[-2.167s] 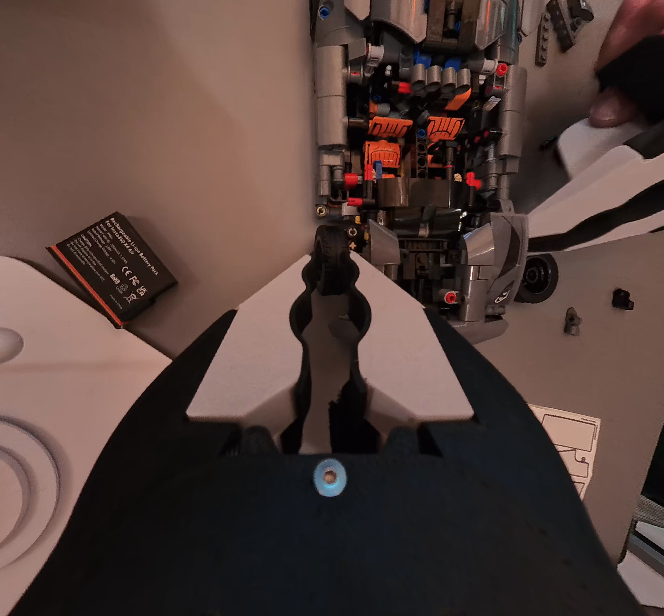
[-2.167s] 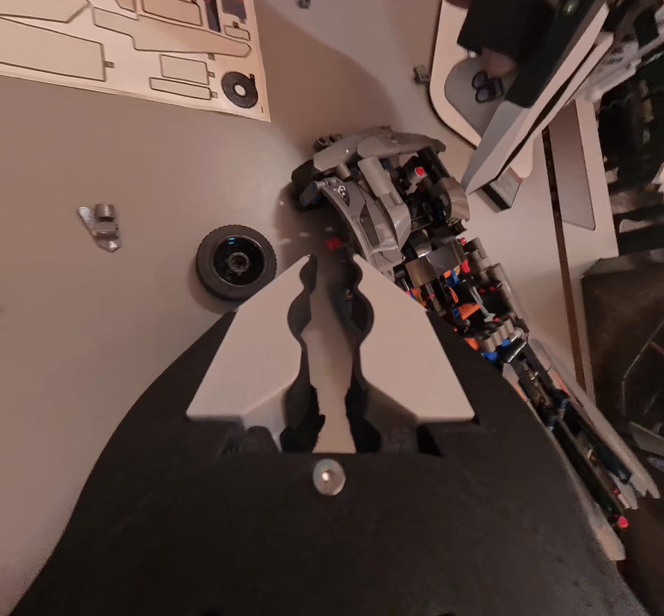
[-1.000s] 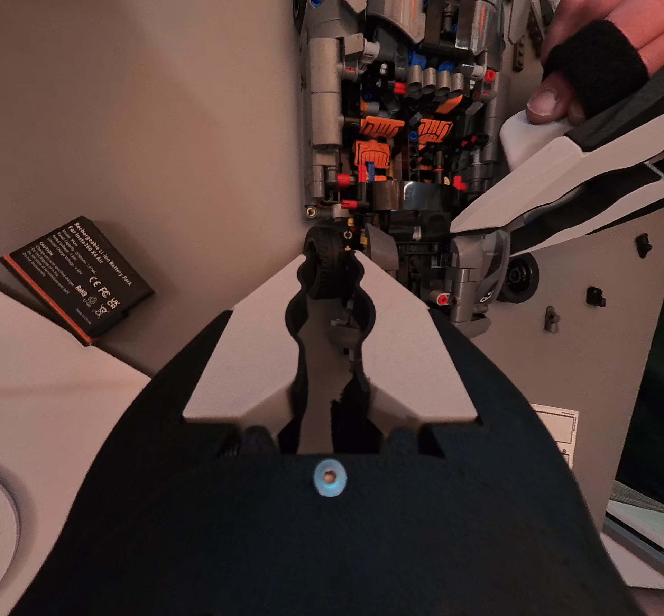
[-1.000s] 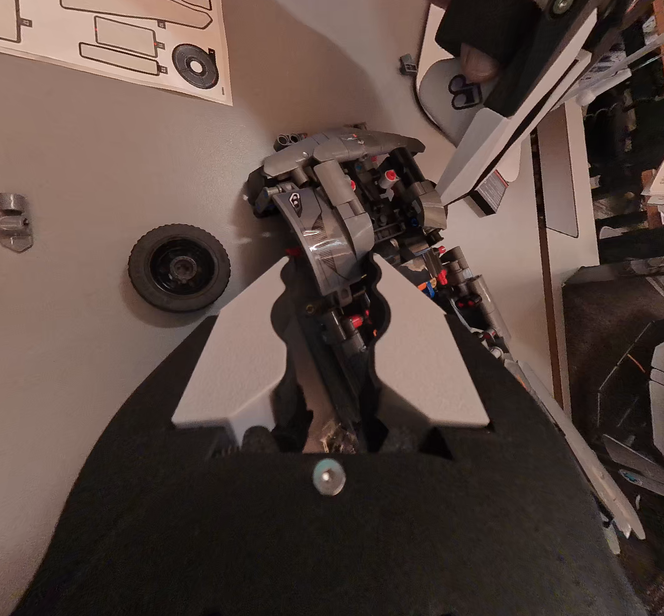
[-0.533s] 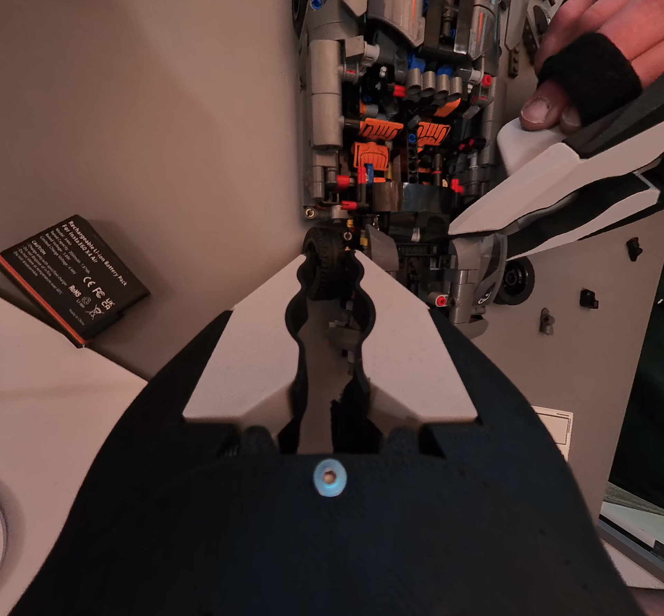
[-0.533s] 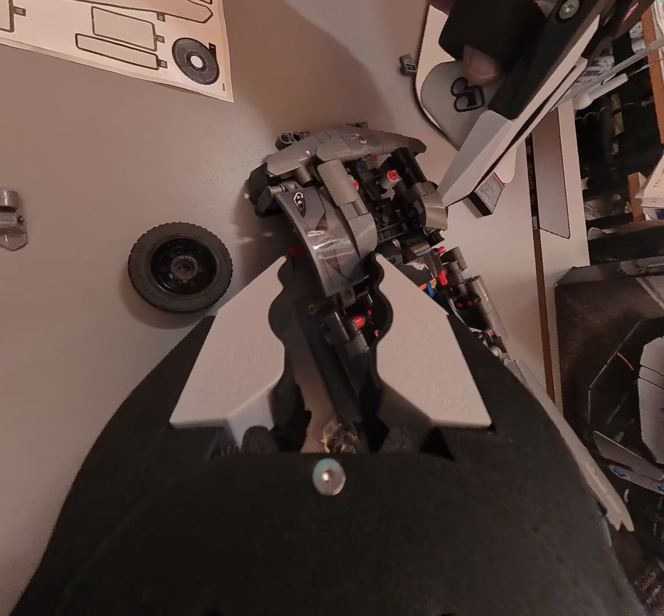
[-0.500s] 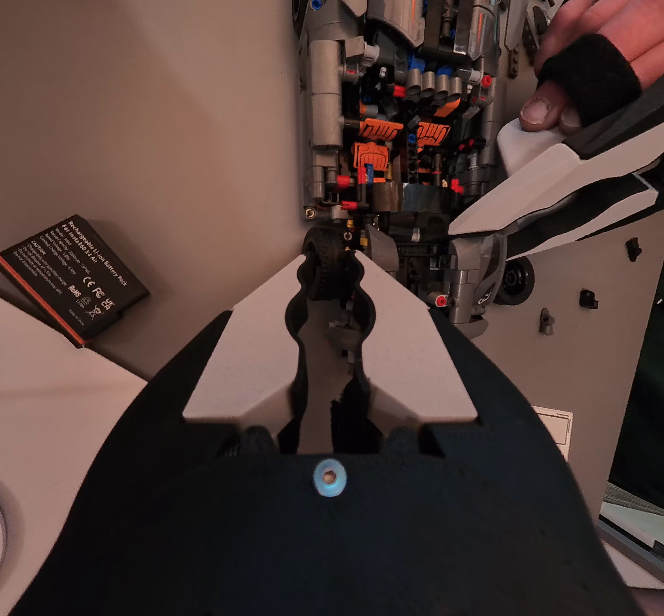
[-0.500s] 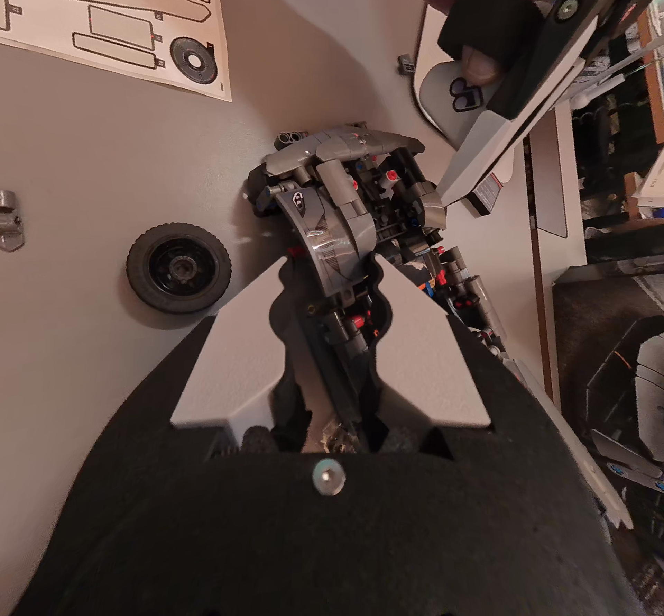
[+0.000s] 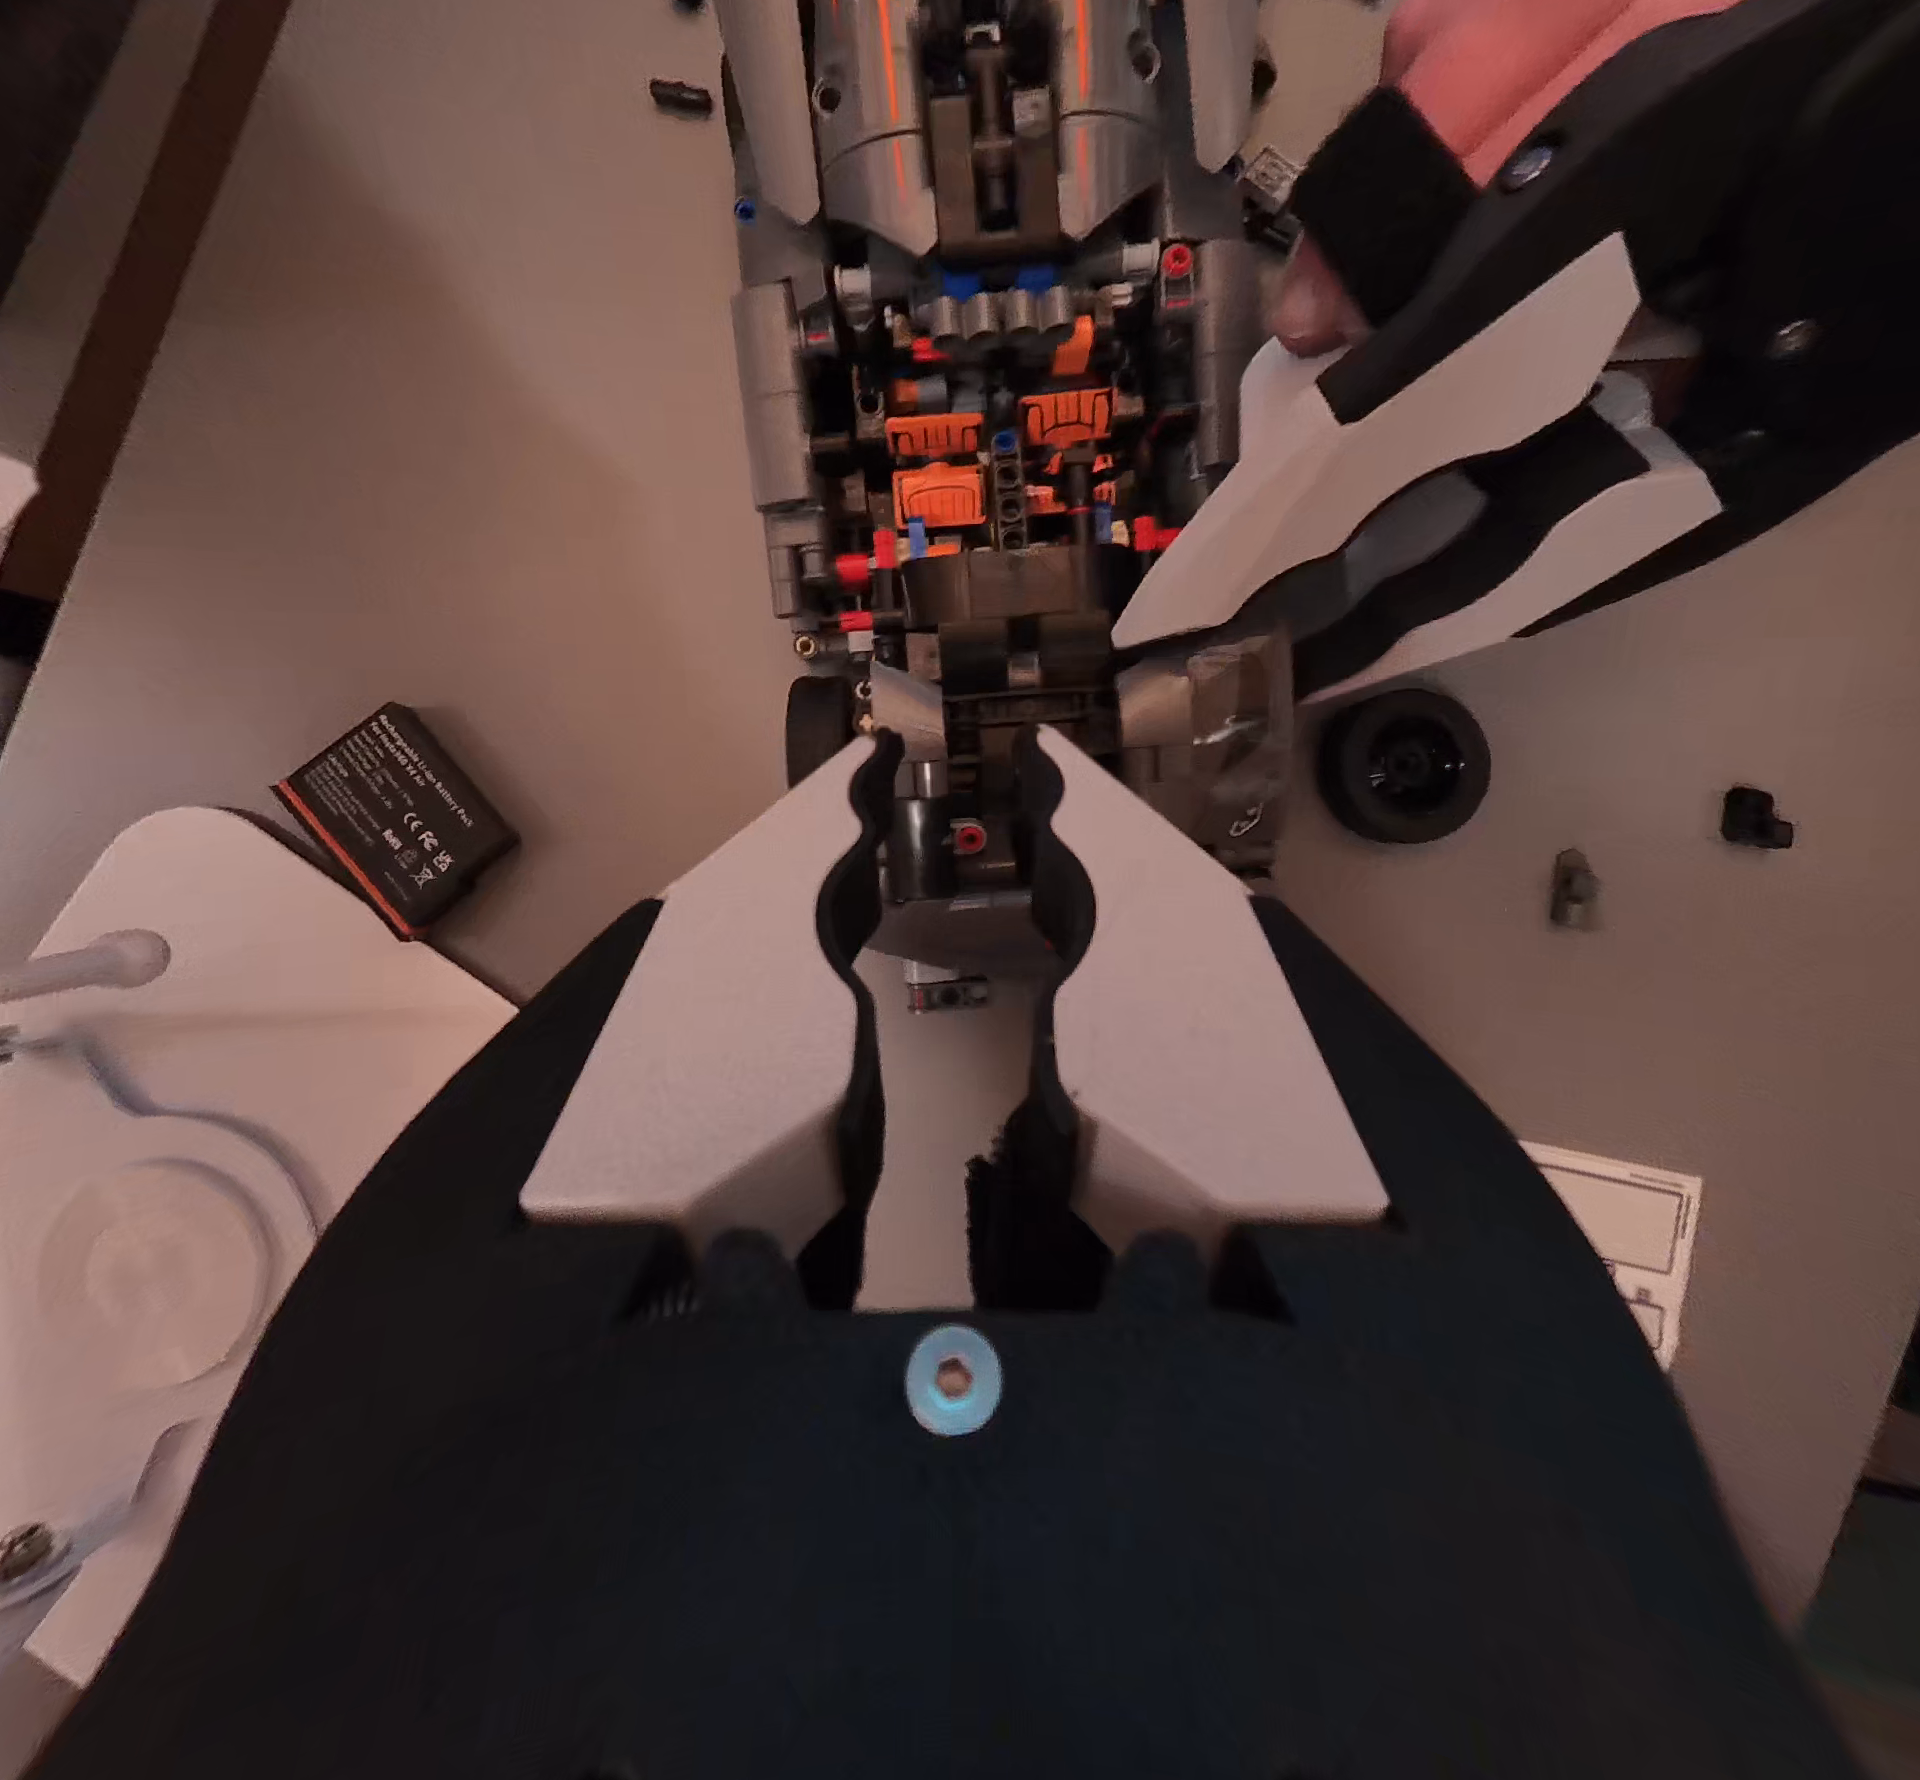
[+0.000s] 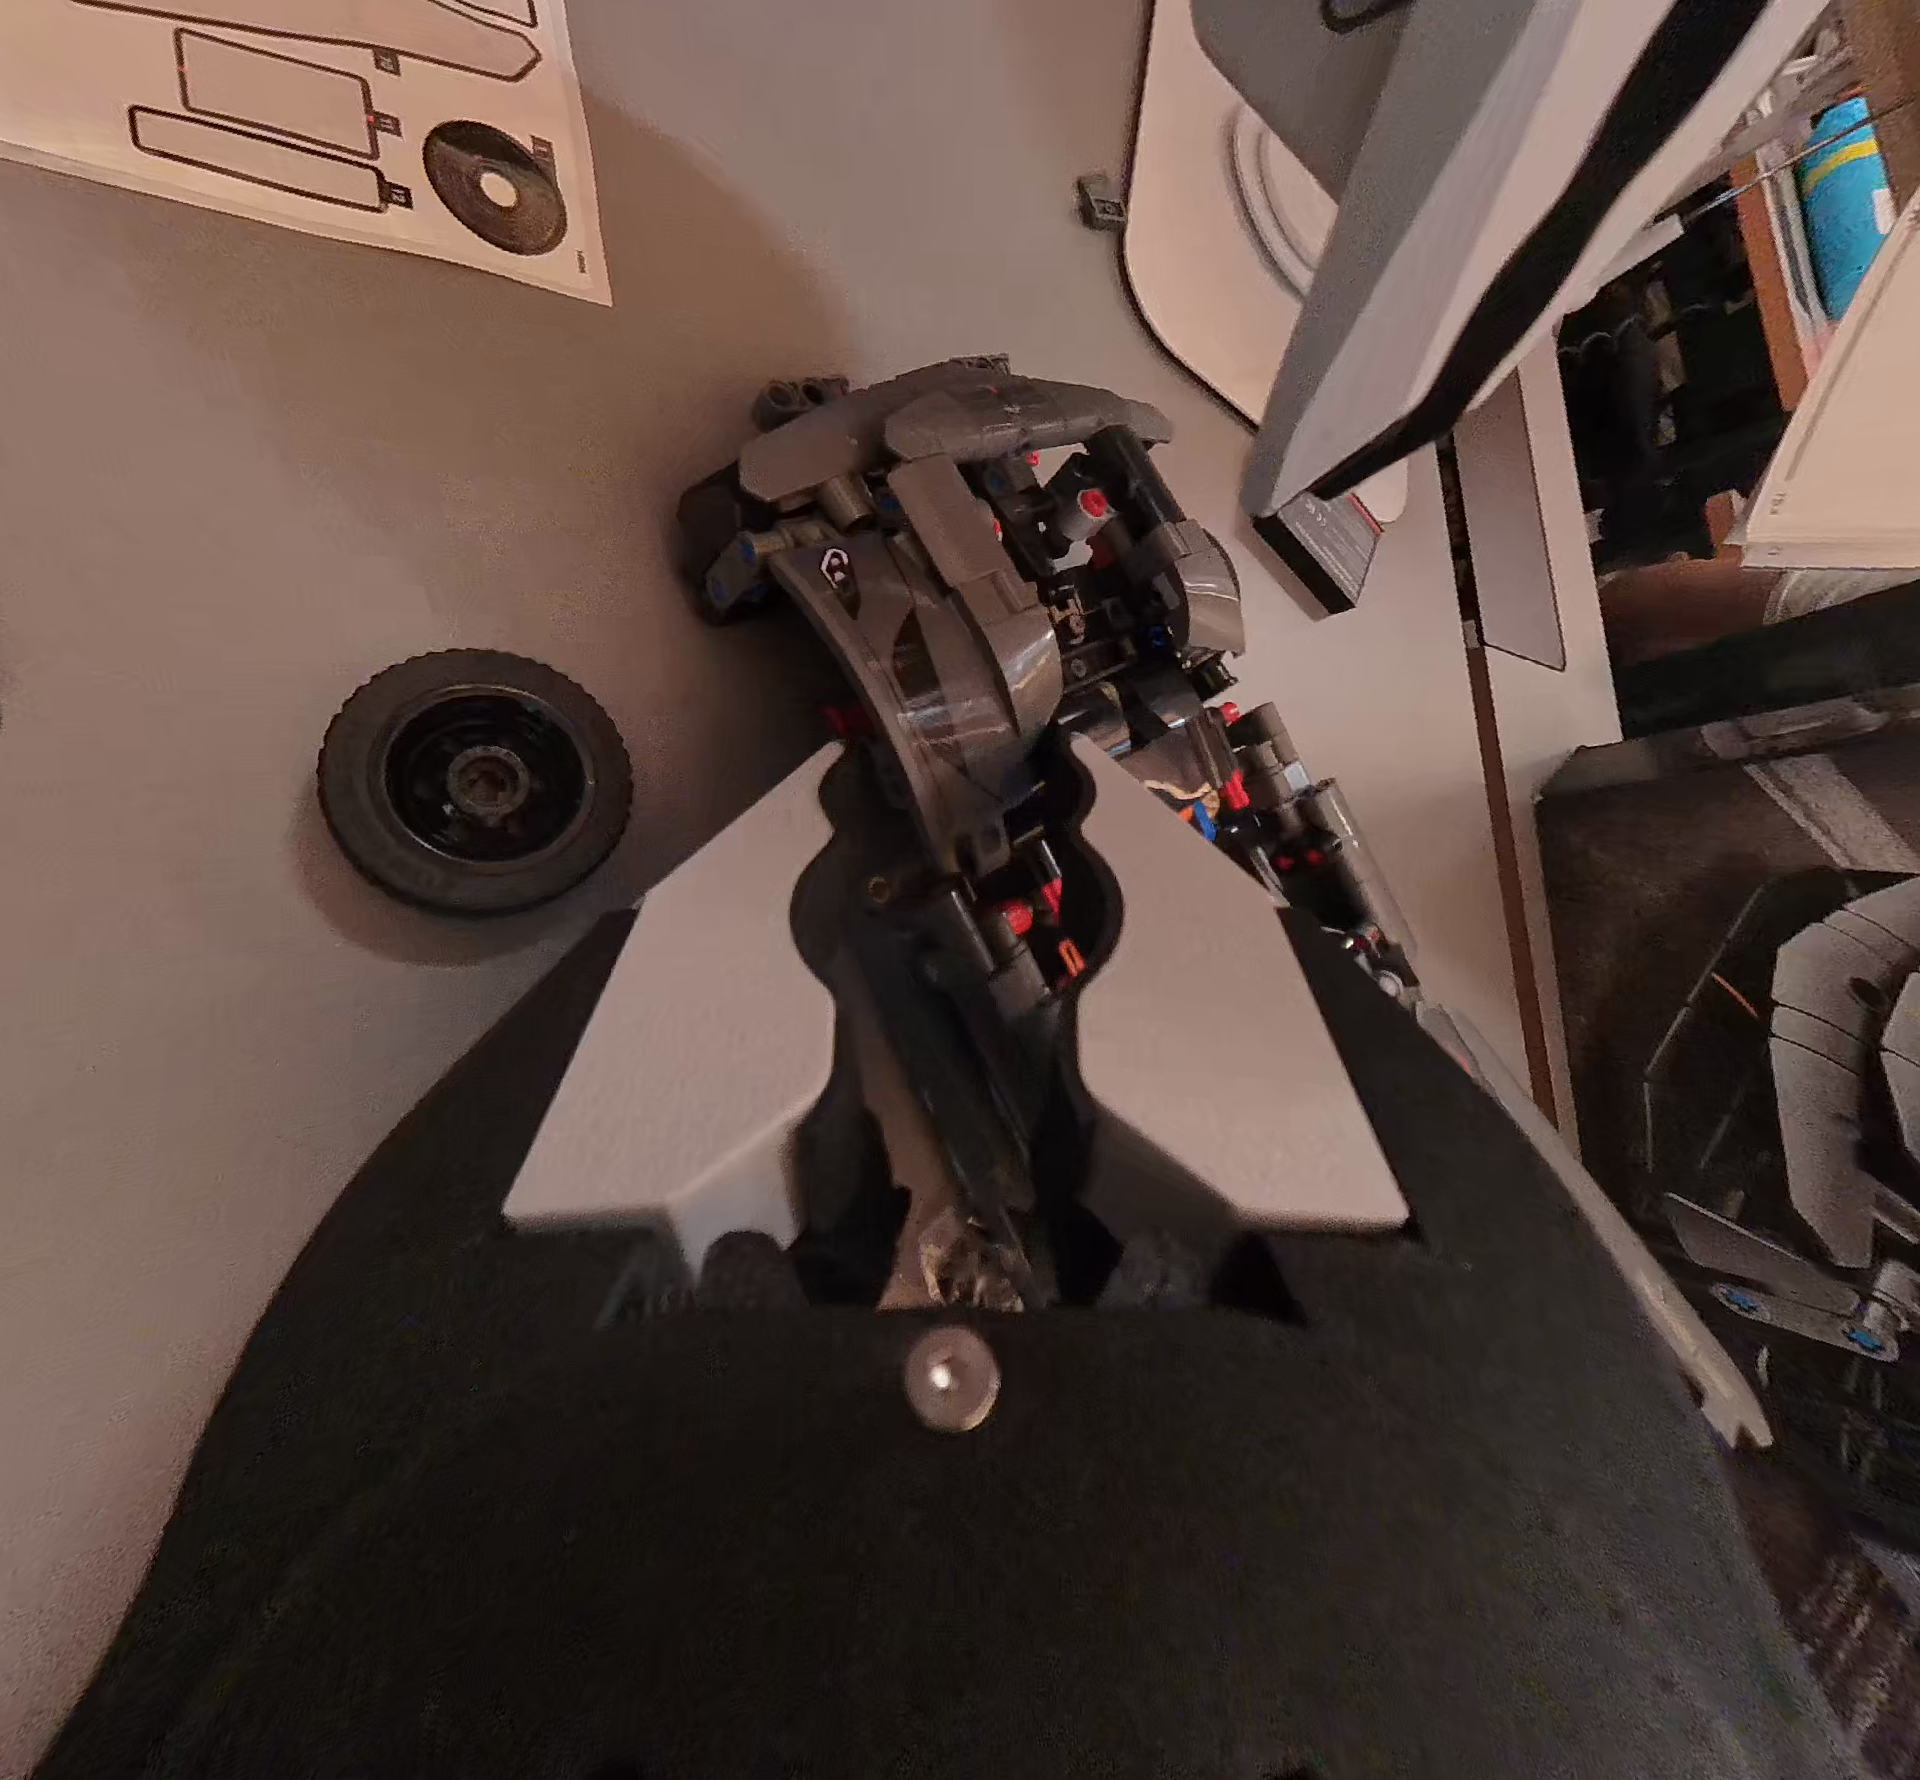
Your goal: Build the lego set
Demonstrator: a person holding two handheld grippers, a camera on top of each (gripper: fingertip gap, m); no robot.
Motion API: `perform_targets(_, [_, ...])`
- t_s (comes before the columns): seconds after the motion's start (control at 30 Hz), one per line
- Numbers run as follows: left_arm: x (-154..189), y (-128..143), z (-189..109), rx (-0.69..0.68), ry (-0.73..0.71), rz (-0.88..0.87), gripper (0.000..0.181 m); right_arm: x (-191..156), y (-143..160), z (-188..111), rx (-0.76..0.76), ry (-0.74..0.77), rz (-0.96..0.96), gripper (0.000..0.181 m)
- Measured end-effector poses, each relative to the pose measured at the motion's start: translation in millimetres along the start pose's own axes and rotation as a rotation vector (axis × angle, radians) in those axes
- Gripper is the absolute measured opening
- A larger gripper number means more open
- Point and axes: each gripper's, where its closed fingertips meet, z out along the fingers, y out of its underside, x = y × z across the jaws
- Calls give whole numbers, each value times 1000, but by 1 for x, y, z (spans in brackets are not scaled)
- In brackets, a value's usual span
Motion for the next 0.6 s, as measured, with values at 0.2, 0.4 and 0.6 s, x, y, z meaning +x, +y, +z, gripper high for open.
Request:
perform_targets(0.2, [25,13,0,12,-36,20,17,6,1,-7,-3,22,-6,24])
perform_targets(0.4, [26,28,8,94,-130,-3,17,9,-3,-9,-27,69,-24,20])
perform_targets(0.6, [56,11,4,179,-169,79,47,14,-9,-9,-32,81,36,18])
